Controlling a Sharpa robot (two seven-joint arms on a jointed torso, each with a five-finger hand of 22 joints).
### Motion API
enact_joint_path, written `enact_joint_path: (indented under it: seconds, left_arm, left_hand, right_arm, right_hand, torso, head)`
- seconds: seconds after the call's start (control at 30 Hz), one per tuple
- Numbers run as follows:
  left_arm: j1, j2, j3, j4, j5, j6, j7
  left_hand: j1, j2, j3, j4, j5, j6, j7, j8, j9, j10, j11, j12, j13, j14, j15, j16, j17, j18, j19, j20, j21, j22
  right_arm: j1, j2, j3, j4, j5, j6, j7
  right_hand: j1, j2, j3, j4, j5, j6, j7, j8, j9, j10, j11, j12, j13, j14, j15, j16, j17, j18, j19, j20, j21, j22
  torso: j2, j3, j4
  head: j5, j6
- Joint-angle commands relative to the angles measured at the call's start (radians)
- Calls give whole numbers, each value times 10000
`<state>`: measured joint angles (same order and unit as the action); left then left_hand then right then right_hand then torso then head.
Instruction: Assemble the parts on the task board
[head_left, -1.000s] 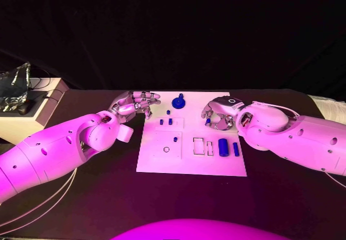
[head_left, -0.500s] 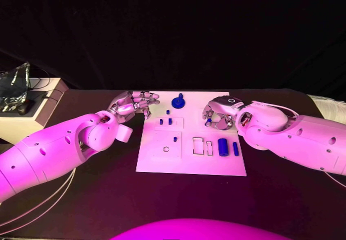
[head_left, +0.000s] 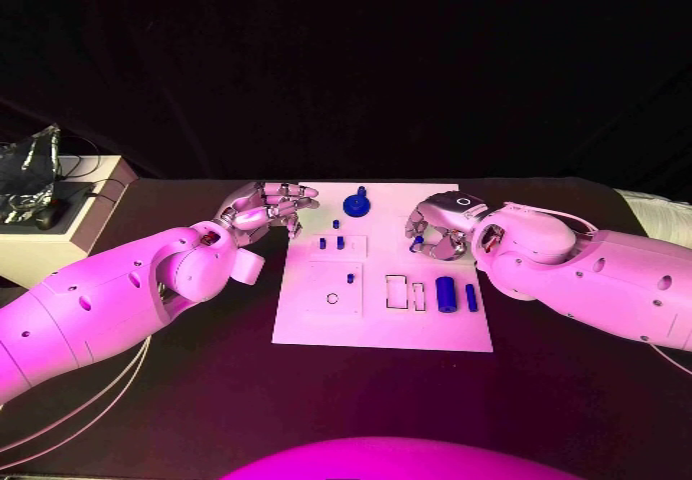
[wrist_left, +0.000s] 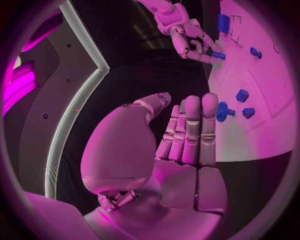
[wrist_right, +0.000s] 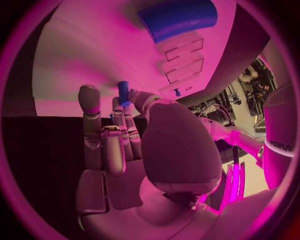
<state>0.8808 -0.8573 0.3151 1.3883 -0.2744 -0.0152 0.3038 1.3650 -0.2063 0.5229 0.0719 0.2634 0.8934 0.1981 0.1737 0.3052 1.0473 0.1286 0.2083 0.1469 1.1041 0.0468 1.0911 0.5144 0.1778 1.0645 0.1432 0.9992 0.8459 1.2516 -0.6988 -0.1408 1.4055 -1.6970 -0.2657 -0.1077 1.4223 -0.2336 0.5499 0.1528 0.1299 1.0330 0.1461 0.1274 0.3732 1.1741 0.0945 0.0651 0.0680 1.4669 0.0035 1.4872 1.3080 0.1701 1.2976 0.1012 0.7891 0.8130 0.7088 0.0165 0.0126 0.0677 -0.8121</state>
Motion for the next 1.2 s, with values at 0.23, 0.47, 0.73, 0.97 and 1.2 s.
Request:
enact_joint_path:
  seconds: [0.23,0.47,0.73,0.97,1.2]
  left_arm:
    - [-5,2,8,16,-16,172,22]
    - [-7,16,8,-2,-14,179,13]
    - [-14,28,8,-15,-10,189,-3]
    - [-17,32,8,-23,-9,206,-26]
    - [-20,32,7,-43,-8,232,-69]
  left_hand:
    - [25,-5,34,34,-16,-63,16,-18,-18,-72,39,6,6,-28,63,42,15,-127,-37,22,59,5]
    - [10,-1,26,48,-17,-72,20,-18,-20,-78,43,10,7,-26,68,44,17,-126,-41,25,58,4]
    - [-1,10,24,61,-17,-74,22,-15,-21,-81,45,13,8,-24,70,46,18,-126,-44,27,59,4]
    - [-10,16,23,70,-17,-75,25,-14,-22,-82,46,15,8,-24,72,46,19,-127,-44,28,61,6]
    - [-15,26,23,78,-15,-76,24,-12,-22,-85,47,17,9,-23,74,47,20,-124,-54,30,52,-5]
  right_arm:
    - [-18,-13,-9,4,-181,90,-59]
    - [-22,-6,-9,24,-172,-25,-32]
    - [-33,-11,-9,66,-122,-122,-11]
    - [-48,-4,-9,120,249,-68,-31]
    - [-52,-22,-9,98,527,-165,-246]
  right_hand:
    - [-89,-184,83,-55,25,-79,129,18,-24,-343,65,-53,-28,567,112,25,363,-177,-49,52,56,74]
    - [-116,-136,113,-47,36,-79,124,19,-26,-346,62,-23,-15,565,117,24,359,-188,-19,63,133,157]
    - [118,402,470,-448,-276,324,-116,321,135,876,-281,382,239,585,-155,59,433,-189,44,-124,362,452]
    - [234,728,627,-833,-297,702,-248,670,381,1390,-456,518,420,590,-309,51,428,-208,66,-277,495,640]
    - [214,755,723,-953,-290,721,-261,739,460,1480,-478,525,465,587,-335,40,403,-220,76,-312,555,718]
  torso:
    - [2,2,3]
    - [5,4,-1]
    - [9,3,-5]
    - [11,5,2]
    - [-2,8,-8]
  head:
    - [-11,-7]
    - [-14,-13]
    - [-34,-28]
    - [-46,-48]
    - [-38,-50]
